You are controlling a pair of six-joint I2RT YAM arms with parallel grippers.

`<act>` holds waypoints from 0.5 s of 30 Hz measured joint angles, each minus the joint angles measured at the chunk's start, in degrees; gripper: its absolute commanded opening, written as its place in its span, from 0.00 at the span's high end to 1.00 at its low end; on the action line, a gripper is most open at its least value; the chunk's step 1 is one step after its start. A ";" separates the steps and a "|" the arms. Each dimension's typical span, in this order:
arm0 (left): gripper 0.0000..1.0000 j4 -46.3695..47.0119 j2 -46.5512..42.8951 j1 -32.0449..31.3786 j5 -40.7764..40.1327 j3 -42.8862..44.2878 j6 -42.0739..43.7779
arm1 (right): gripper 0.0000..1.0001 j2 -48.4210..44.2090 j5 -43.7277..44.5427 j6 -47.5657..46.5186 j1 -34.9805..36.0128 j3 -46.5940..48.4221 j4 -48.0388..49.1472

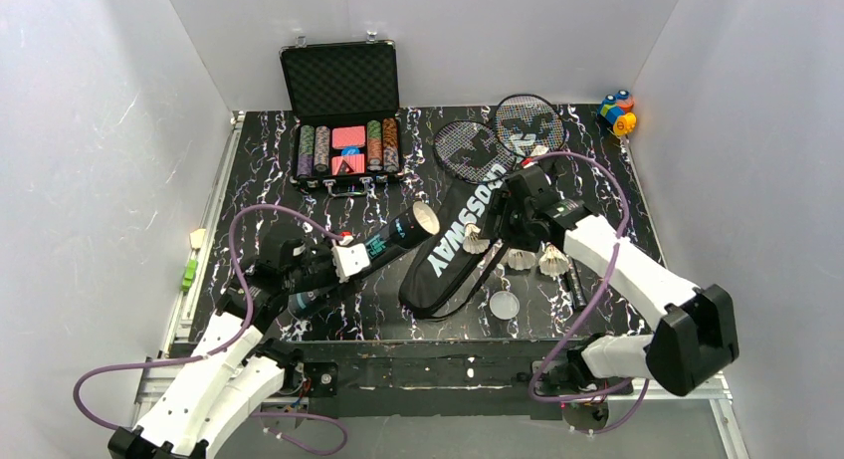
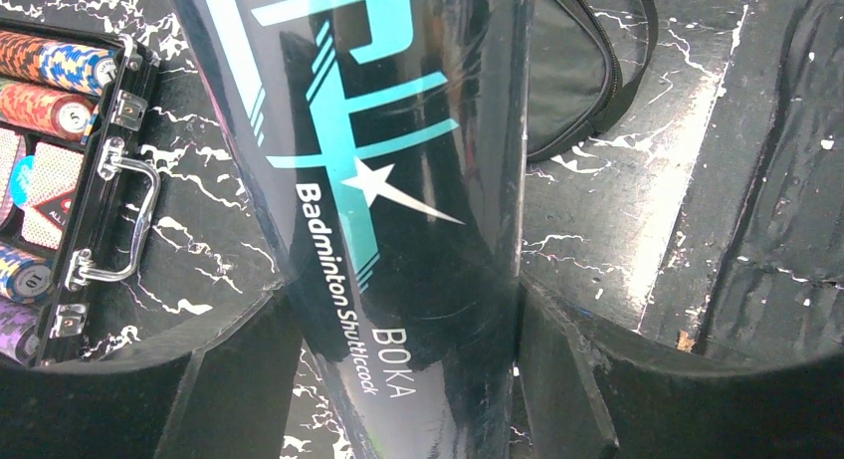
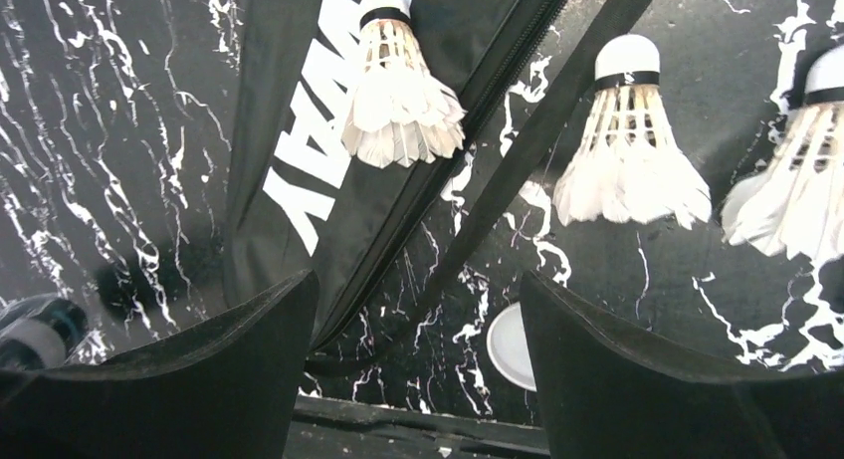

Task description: Pack up the badminton gear

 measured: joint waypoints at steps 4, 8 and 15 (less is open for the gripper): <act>0.82 -0.22 -0.68 0.00 -0.20 -0.07 -0.37 | 0.20 4.48 -0.81 0.61 -0.02 0.00 2.32; 0.82 -0.39 -0.57 0.00 -0.52 -0.09 -0.52 | 0.24 7.69 -2.32 4.87 -0.02 0.00 5.44; 0.82 -0.42 -0.96 0.00 -0.70 -0.31 -0.46 | 0.35 11.80 -3.85 15.69 -0.02 -0.02 11.82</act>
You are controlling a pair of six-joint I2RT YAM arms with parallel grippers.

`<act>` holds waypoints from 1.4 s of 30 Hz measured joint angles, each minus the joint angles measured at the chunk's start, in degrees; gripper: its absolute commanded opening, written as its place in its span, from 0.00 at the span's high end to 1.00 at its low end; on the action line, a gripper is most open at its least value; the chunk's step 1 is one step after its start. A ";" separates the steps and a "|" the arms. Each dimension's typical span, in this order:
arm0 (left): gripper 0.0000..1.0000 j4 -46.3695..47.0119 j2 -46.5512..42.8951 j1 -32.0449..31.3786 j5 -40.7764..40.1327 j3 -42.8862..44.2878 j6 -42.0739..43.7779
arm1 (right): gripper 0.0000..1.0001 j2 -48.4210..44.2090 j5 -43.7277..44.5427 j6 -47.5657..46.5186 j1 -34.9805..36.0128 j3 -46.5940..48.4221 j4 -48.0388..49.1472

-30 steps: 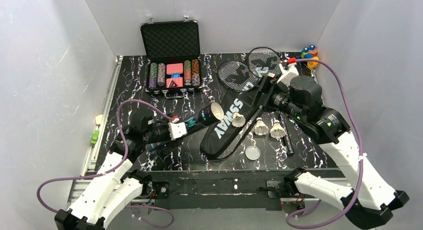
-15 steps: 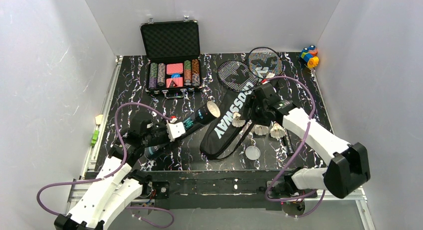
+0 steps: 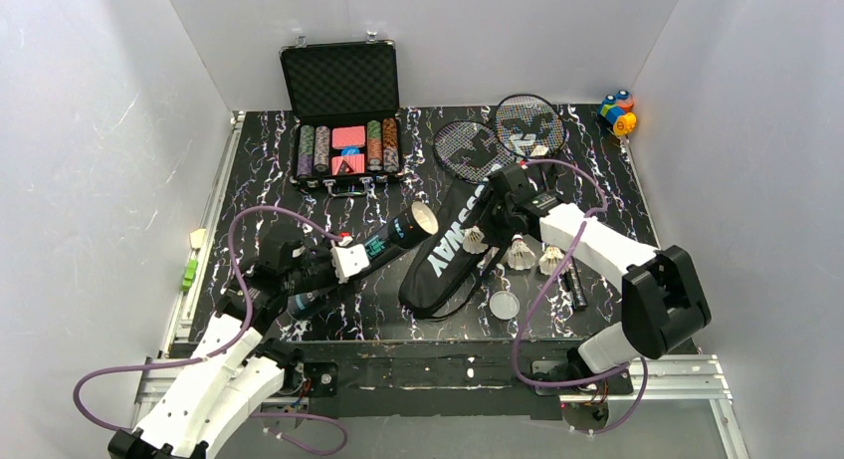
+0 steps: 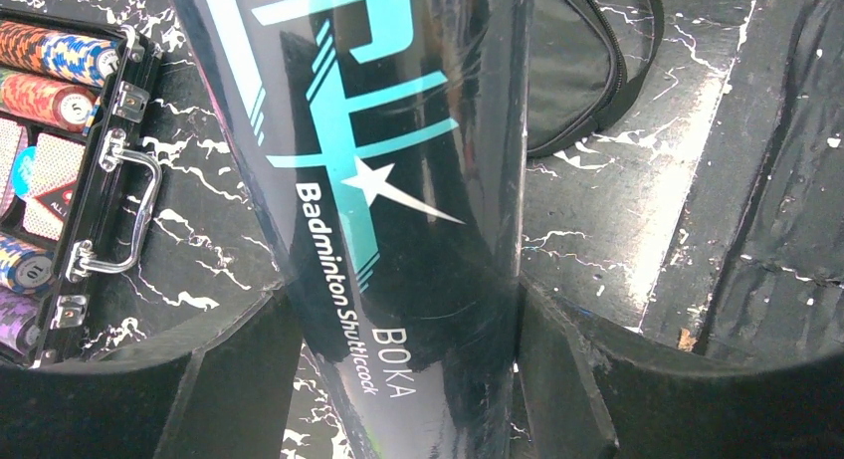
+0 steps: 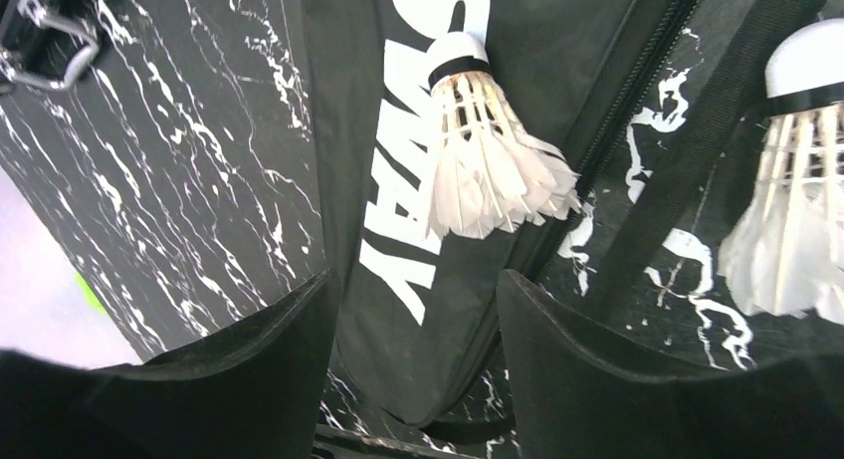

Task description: Pack up the badminton gear

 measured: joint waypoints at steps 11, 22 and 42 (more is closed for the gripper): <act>0.83 -0.35 -2.34 0.00 -0.48 -1.51 0.87 | 0.53 4.76 3.63 9.49 -0.26 0.07 1.44; 0.84 -0.35 -2.36 0.00 -0.79 -1.77 2.40 | 0.90 6.82 8.00 12.61 -0.76 0.22 1.29; 0.85 -1.22 -0.24 0.00 -1.55 -5.31 9.90 | 0.99 -18.10 -2.10 -10.36 5.20 4.39 -6.29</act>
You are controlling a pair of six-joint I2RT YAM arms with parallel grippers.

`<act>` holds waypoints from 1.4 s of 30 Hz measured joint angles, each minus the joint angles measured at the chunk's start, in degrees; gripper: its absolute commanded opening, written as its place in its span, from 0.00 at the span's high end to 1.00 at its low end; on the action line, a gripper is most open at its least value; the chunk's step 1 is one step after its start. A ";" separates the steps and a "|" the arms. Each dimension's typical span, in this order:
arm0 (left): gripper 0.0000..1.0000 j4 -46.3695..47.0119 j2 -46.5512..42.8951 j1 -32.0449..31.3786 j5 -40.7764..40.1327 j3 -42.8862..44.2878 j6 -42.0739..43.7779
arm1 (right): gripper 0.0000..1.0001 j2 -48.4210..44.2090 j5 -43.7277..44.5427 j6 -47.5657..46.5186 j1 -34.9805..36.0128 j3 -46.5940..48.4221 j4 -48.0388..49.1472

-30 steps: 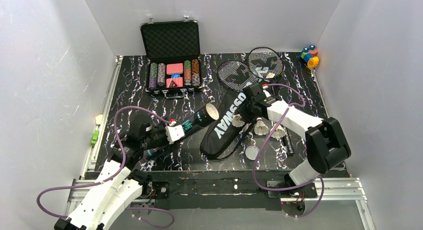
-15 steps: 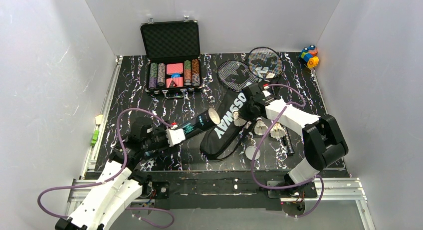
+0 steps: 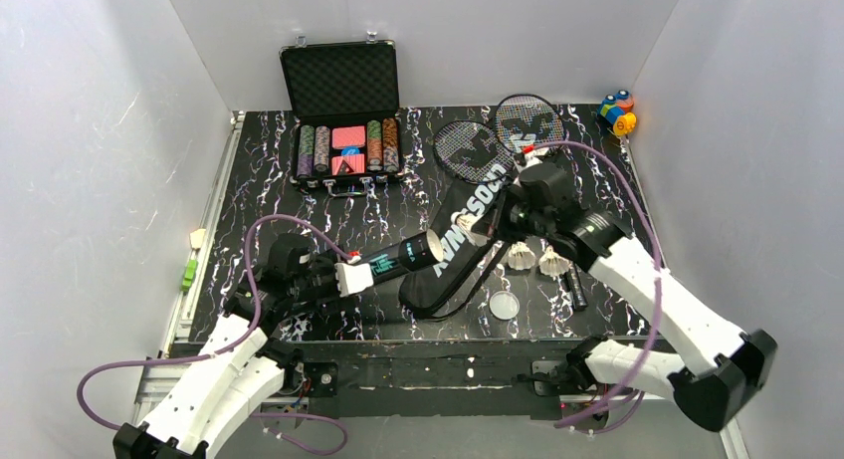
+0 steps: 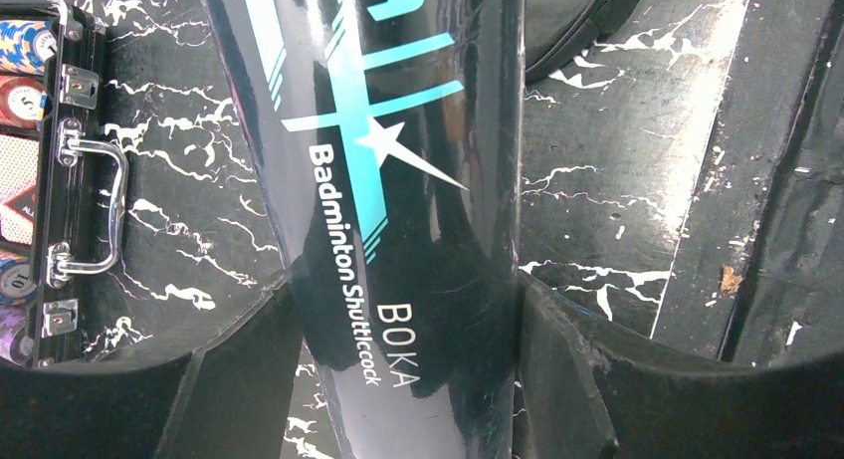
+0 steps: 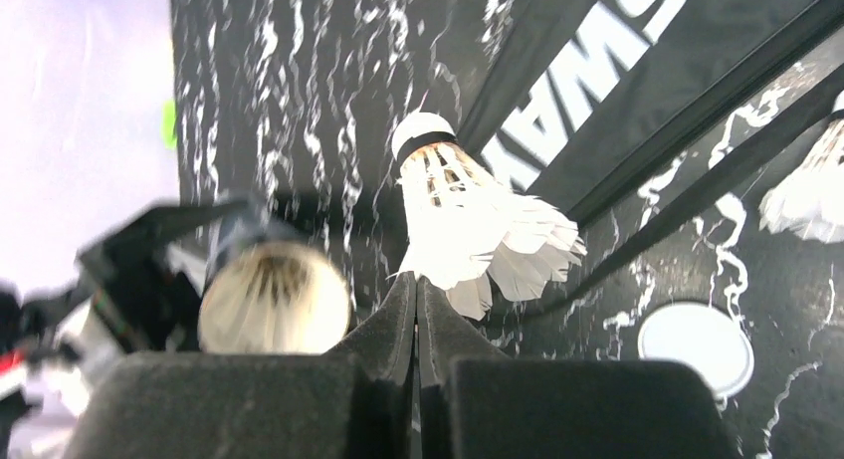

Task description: Pack up the badminton gear

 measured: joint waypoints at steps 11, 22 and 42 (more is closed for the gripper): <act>0.86 -0.70 0.17 0.00 0.68 0.00 3.39 | 0.99 -10.40 -11.67 -8.79 6.60 0.04 -8.46; 0.86 -3.15 -0.02 0.00 2.14 0.00 6.97 | 0.99 -6.51 -13.75 -11.65 12.72 3.82 -10.23; 0.87 -7.28 -2.86 0.00 6.27 0.28 9.66 | 0.75 1.44 -14.47 -11.78 19.76 6.93 -6.54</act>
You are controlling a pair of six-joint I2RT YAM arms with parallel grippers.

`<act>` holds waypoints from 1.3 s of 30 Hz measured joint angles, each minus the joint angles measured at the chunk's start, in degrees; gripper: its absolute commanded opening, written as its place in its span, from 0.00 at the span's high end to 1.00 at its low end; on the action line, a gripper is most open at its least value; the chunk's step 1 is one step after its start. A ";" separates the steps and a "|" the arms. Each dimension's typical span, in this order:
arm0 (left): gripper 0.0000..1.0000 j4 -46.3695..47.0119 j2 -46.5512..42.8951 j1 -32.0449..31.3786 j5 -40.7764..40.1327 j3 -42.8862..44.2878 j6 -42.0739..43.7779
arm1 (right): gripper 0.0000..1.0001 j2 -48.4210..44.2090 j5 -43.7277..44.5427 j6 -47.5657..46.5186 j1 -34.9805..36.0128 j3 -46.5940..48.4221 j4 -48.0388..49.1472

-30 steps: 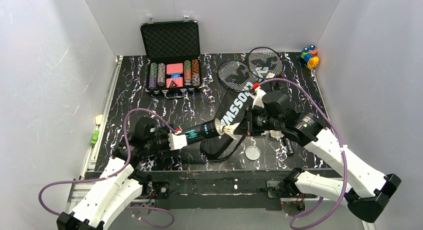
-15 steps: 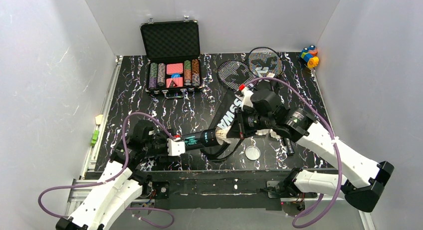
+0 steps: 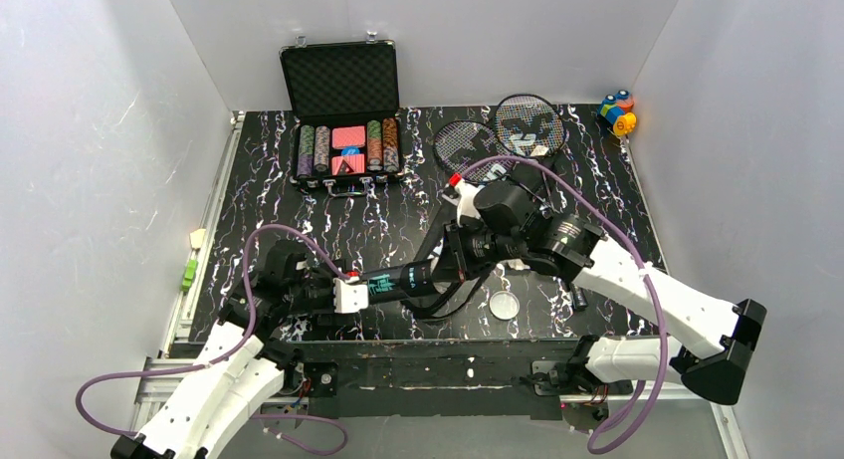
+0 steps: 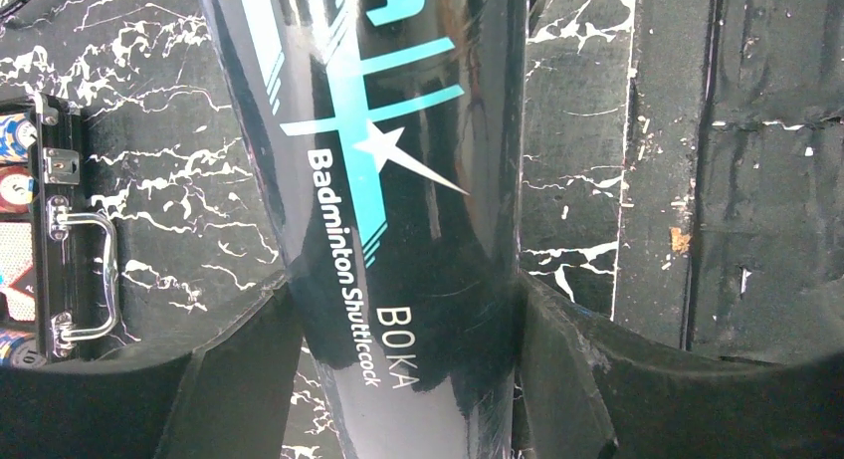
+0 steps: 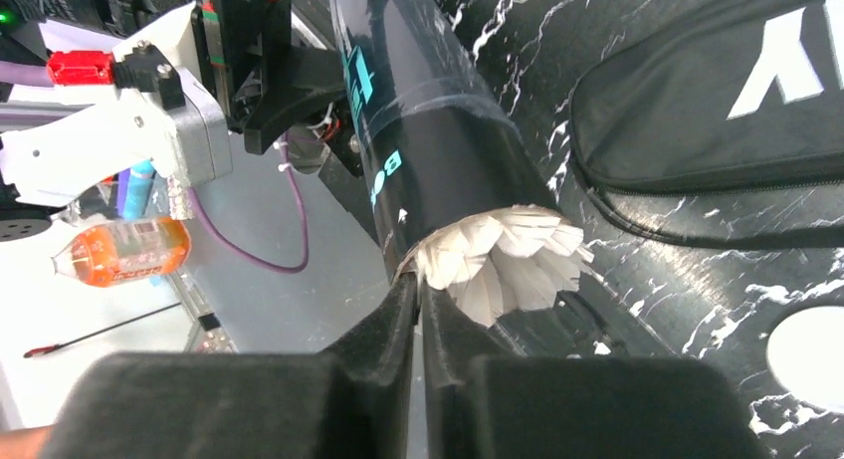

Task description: Pack up the badminton gear

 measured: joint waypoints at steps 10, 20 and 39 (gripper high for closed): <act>0.88 -0.07 -0.26 0.00 1.01 0.26 0.15 | 0.46 -9.38 3.50 2.47 -0.83 -3.41 2.23; 0.88 -0.04 0.92 0.00 1.46 1.90 -1.88 | 0.38 -13.42 7.74 3.89 -5.38 -5.60 1.09; 0.88 -0.07 1.57 0.00 3.58 4.63 -4.39 | 0.42 -3.41 8.59 6.58 -4.81 -8.57 4.94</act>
